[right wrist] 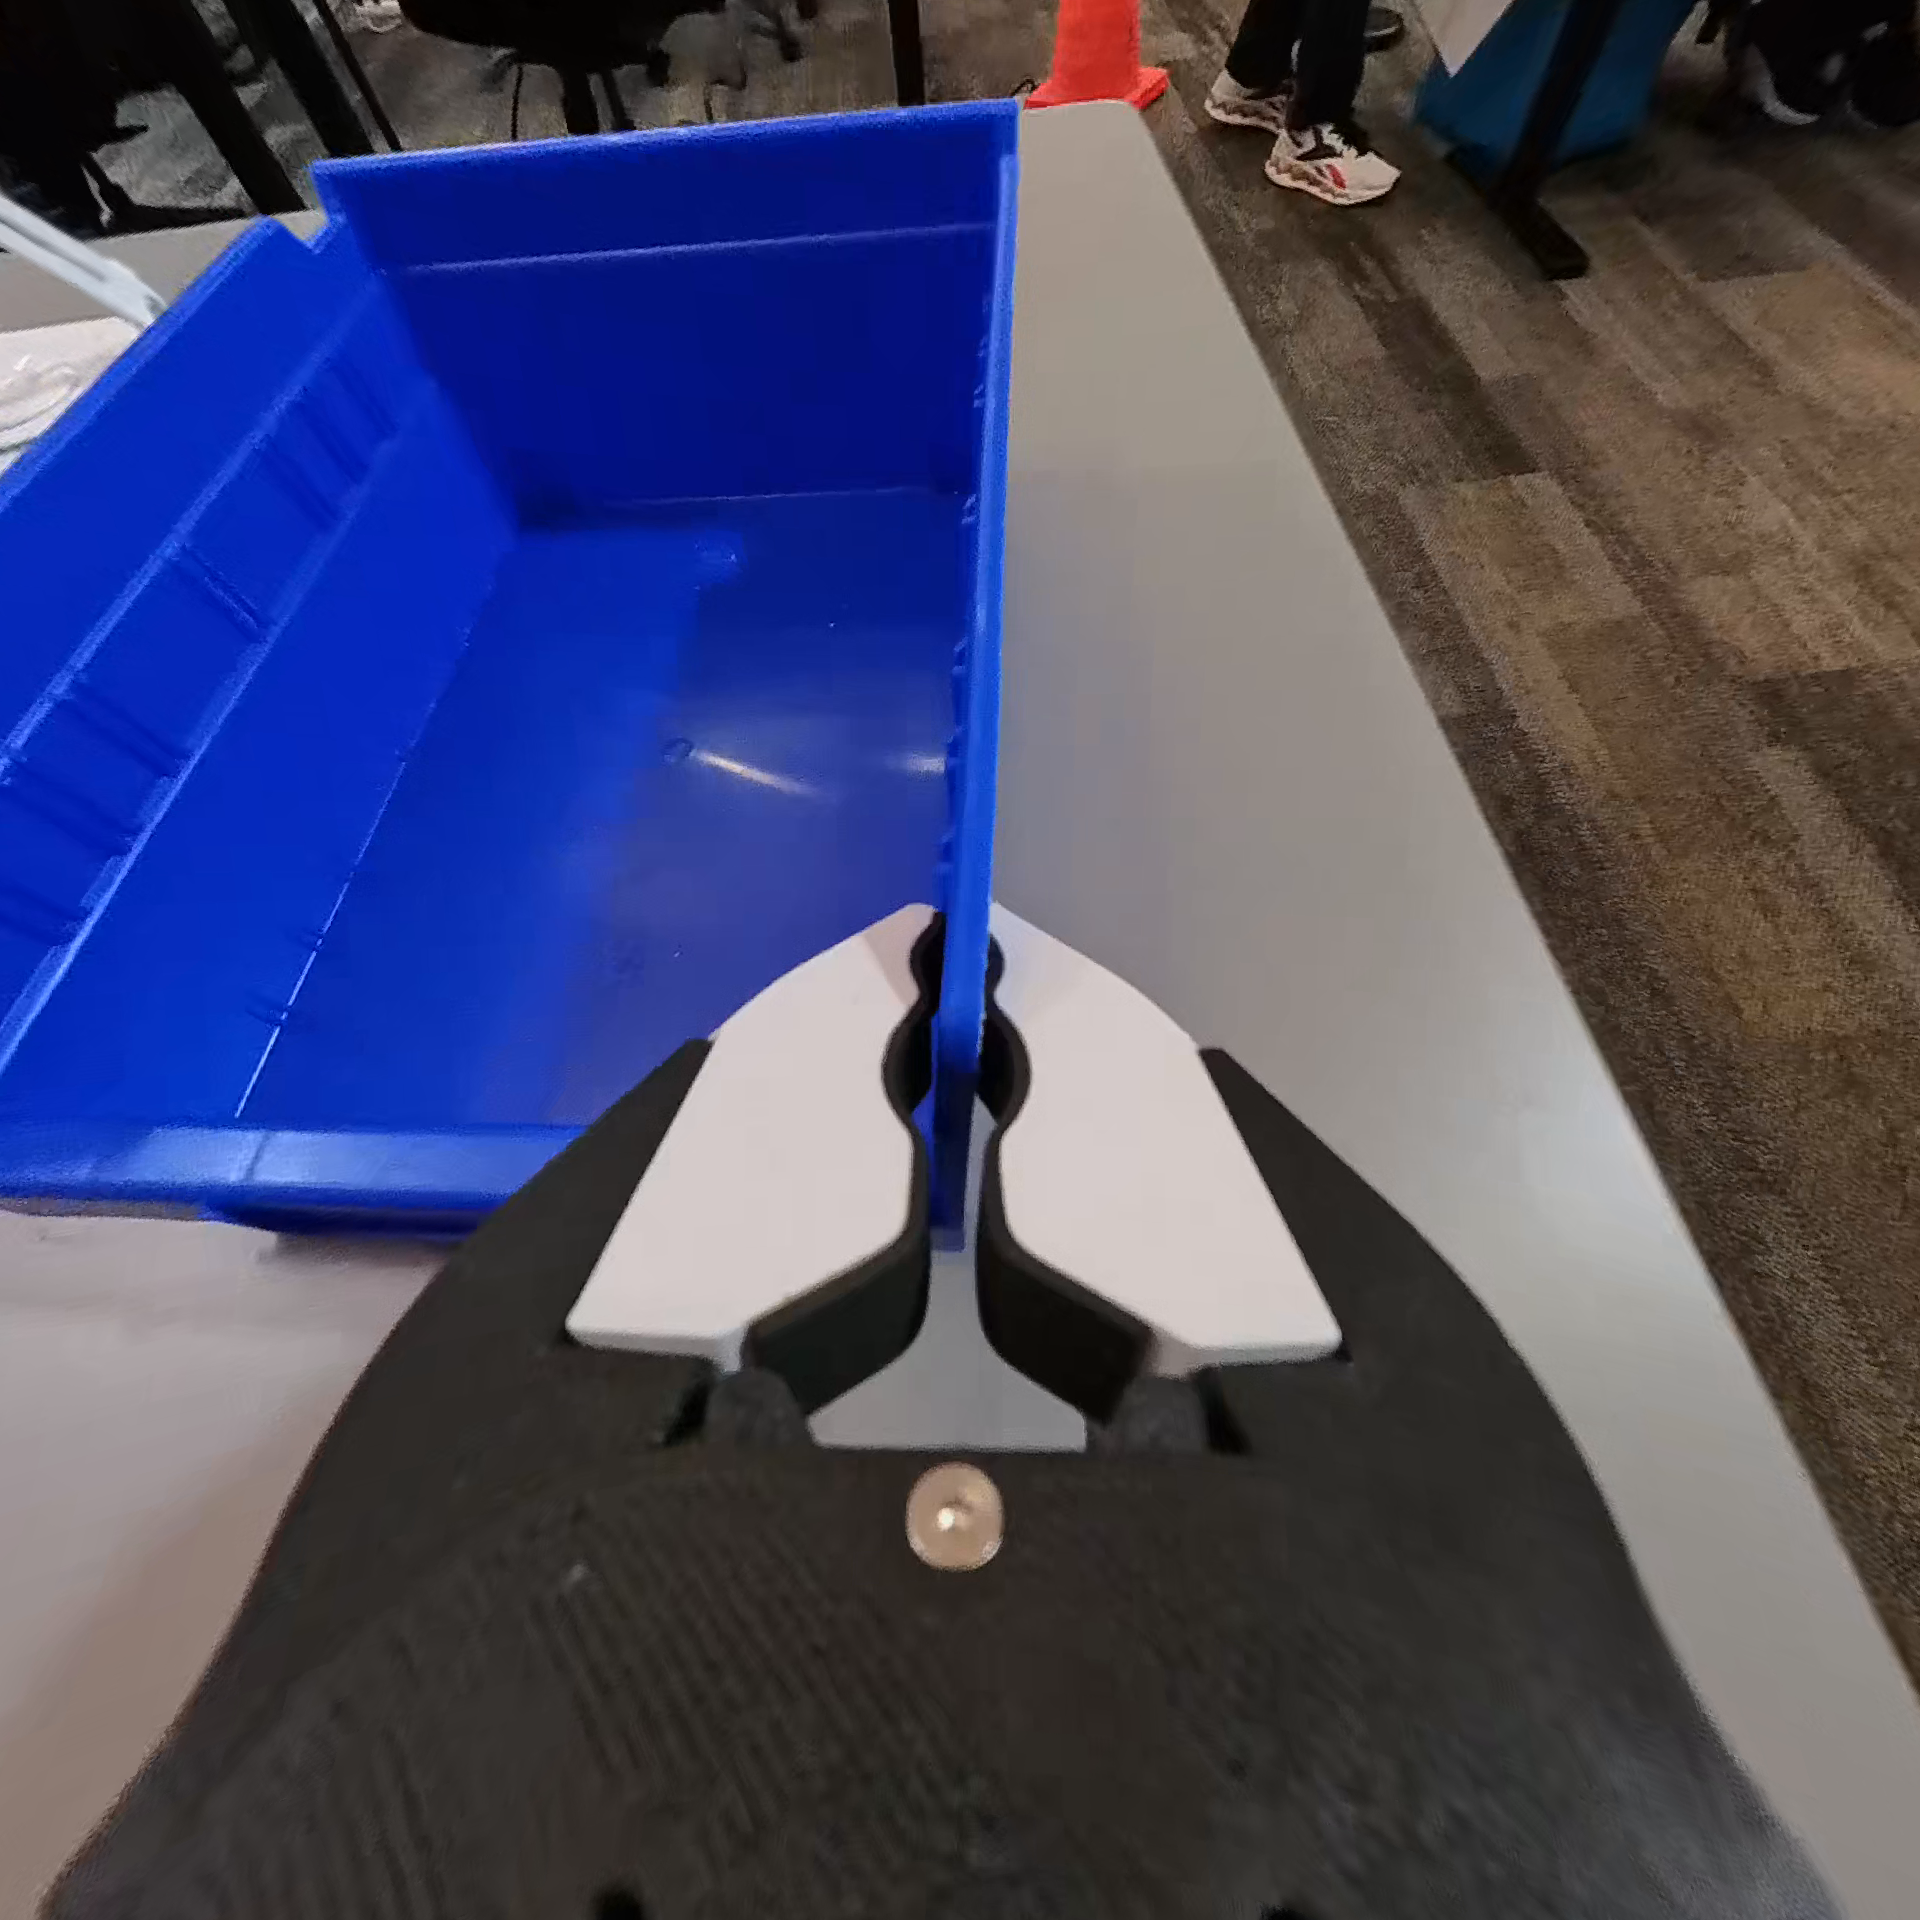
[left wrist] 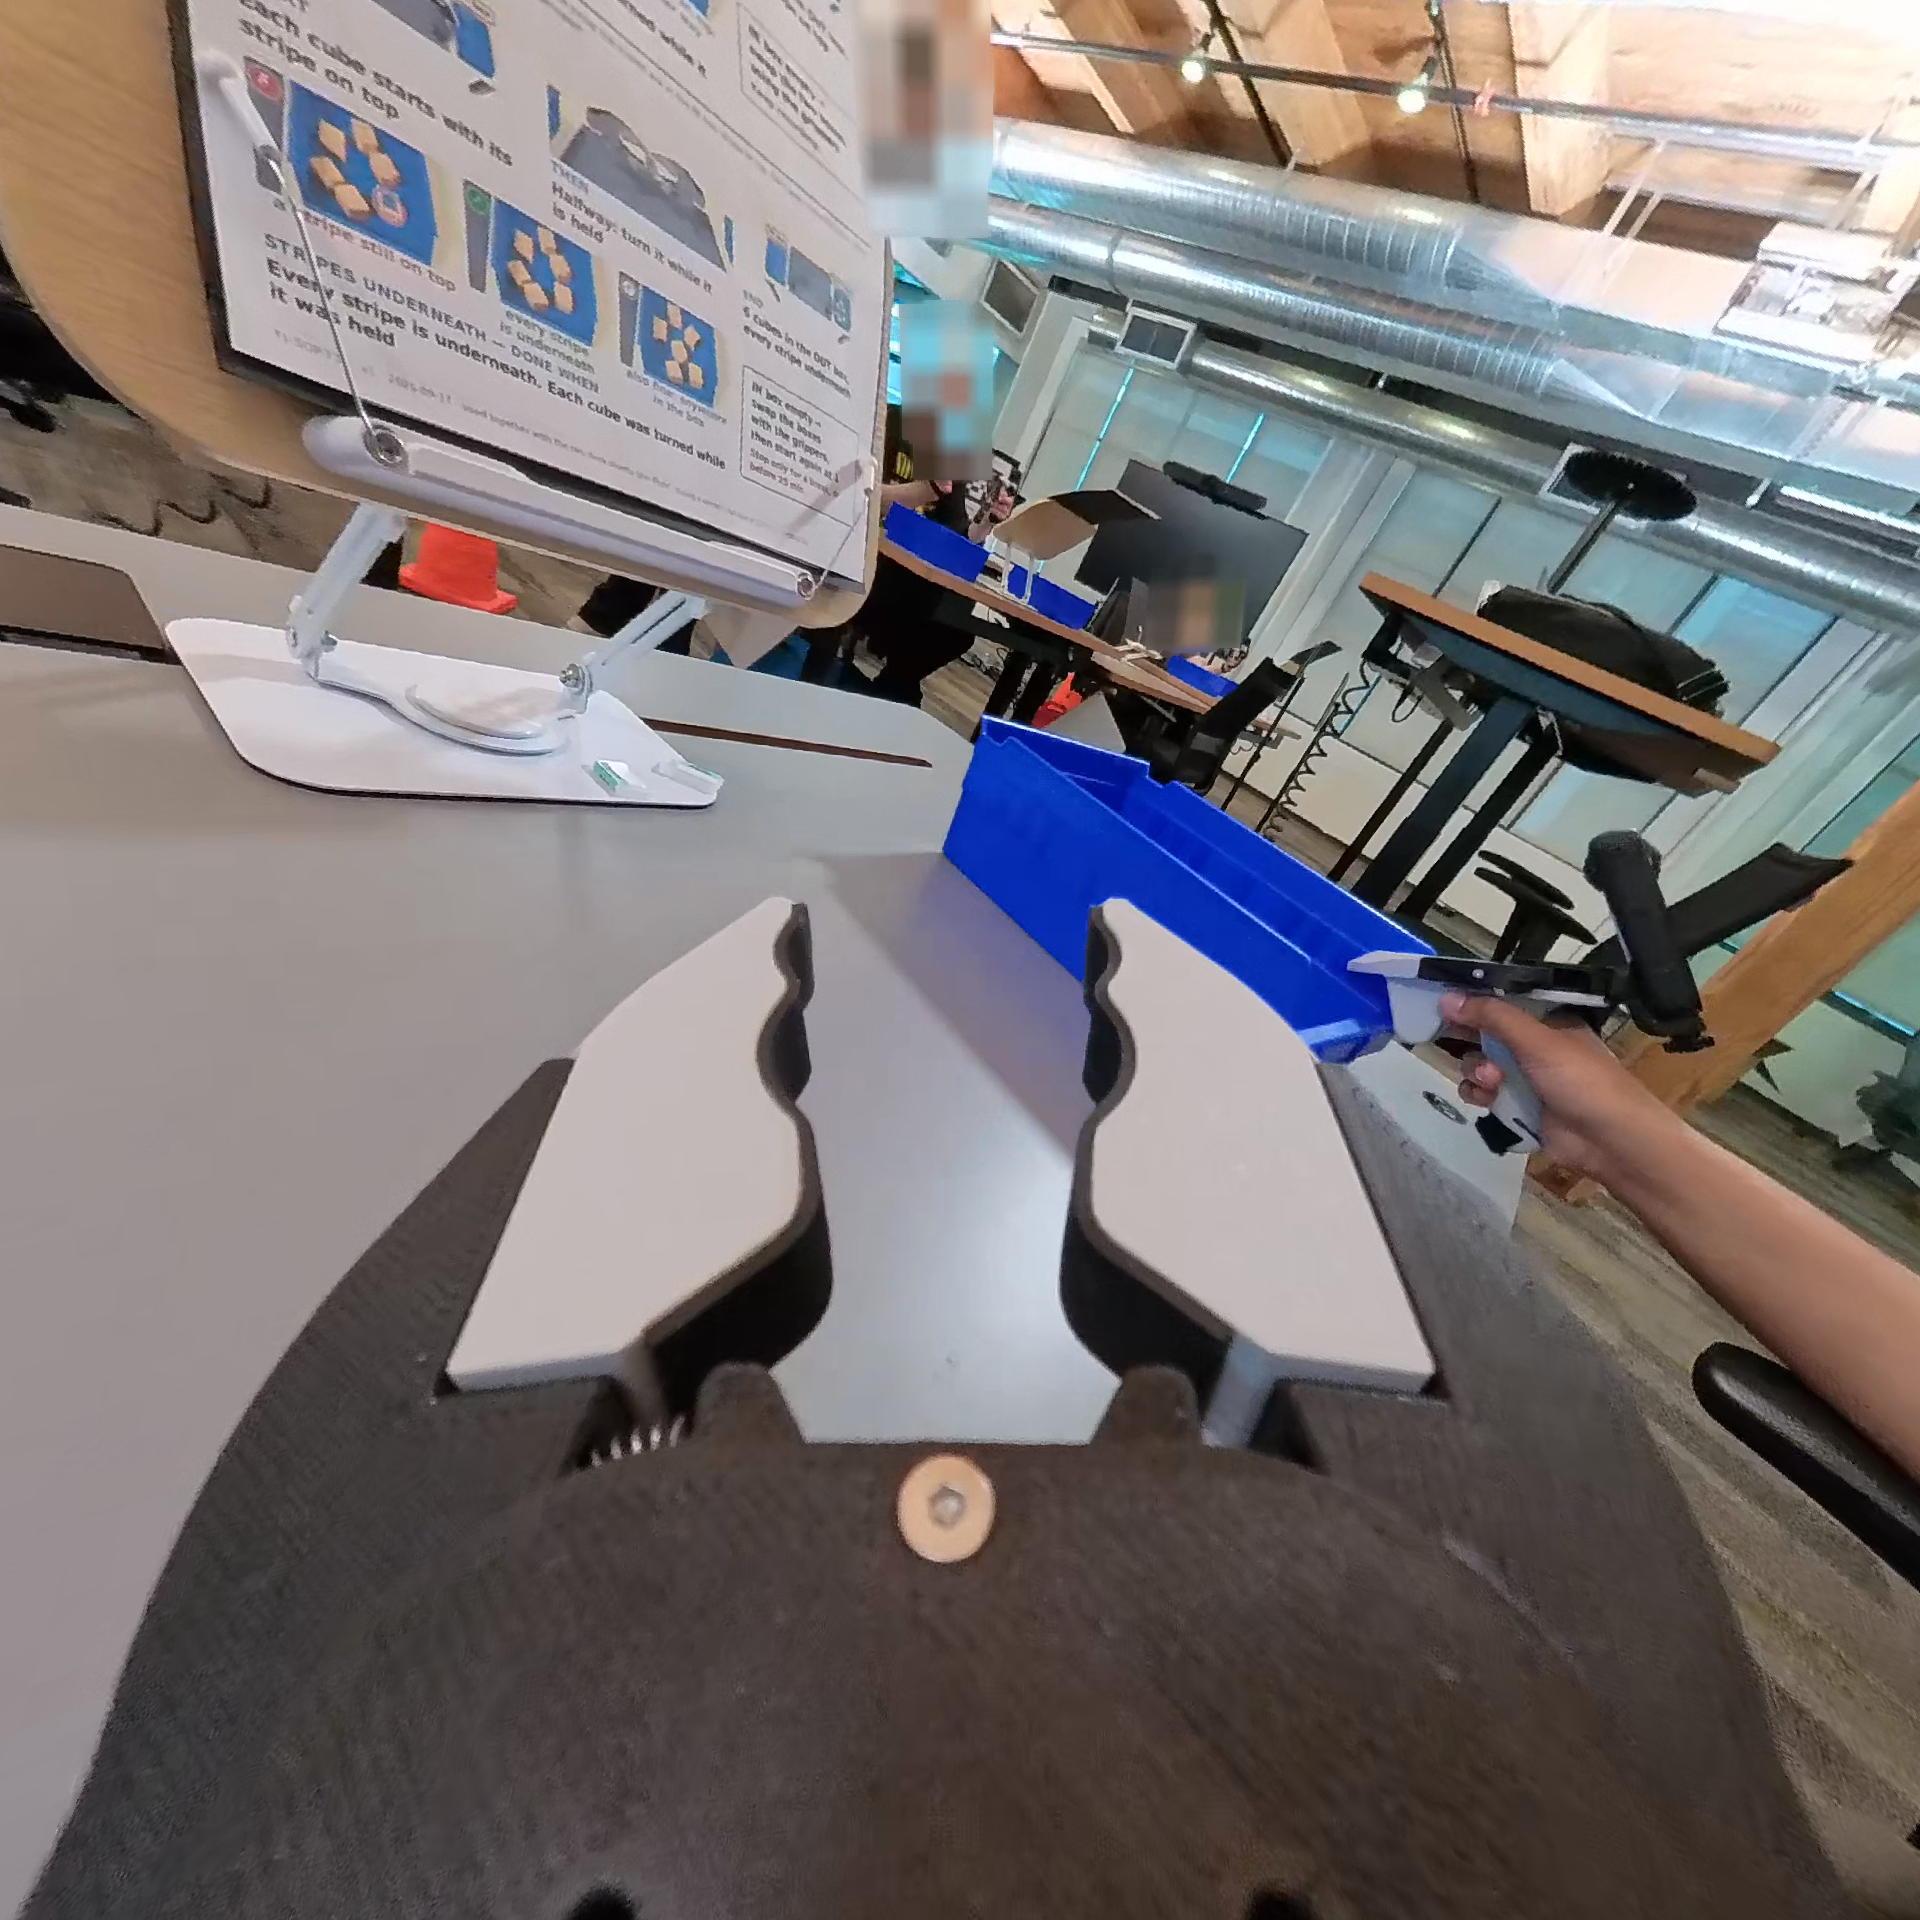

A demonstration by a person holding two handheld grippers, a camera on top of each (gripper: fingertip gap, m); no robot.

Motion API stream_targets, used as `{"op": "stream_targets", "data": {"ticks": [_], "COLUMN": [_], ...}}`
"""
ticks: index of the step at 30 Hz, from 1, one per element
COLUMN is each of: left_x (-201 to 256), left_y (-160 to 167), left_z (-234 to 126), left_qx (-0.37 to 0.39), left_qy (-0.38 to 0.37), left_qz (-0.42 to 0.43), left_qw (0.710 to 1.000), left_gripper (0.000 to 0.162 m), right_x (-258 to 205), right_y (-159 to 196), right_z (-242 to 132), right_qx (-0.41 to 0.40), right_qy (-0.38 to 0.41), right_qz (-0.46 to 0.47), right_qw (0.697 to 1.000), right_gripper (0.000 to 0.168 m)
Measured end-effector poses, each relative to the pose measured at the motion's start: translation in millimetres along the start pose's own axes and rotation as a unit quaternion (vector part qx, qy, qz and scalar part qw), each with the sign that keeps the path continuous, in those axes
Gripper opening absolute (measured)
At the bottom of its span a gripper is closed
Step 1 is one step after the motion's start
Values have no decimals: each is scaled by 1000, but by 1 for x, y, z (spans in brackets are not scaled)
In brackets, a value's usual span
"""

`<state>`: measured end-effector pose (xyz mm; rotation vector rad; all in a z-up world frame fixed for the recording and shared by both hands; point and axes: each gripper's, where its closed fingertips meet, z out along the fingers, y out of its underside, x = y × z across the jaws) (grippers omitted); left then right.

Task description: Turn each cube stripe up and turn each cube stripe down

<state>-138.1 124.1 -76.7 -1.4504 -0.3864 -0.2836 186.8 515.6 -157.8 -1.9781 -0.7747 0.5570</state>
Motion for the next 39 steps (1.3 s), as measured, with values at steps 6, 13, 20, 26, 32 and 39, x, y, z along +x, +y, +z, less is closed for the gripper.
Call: {"op": "stream_targets", "data": {"ticks": [6, 13, 20, 26, 32, 39], "left_x": [-1, -2, 2, 2, 2, 1], "left_y": [4, 5, 9, 10, 9, 9], "left_z": [1, 3, 6, 6, 6, 6], "left_qx": [-11, -12, -23, -24, -21, -18], "left_qy": [-1, 3, 9, 12, 16, 19], "left_qz": [2, -9, -4, -10, -22, -39], "left_qw": [1000, 1000, 1000, 1000, 999, 999], "left_gripper": [51, 50, 51, 51, 50, 50], "right_x": [25, 30, 30, 33, 35, 42], "right_y": [4, 3, 3, 3, 3, 0], "right_z": [-8, -8, -9, -10, -9, -8], "right_qx": [2, 27, 36, 39, 32, 48], "right_qy": [0, -27, -47, -52, -33, -19], "right_qz": [7, 31, 50, 60, 53, 78], "right_qw": [1000, 999, 997, 996, 998, 996], "right_gripper": [3, 4, 5, 4, 4, 7]}}
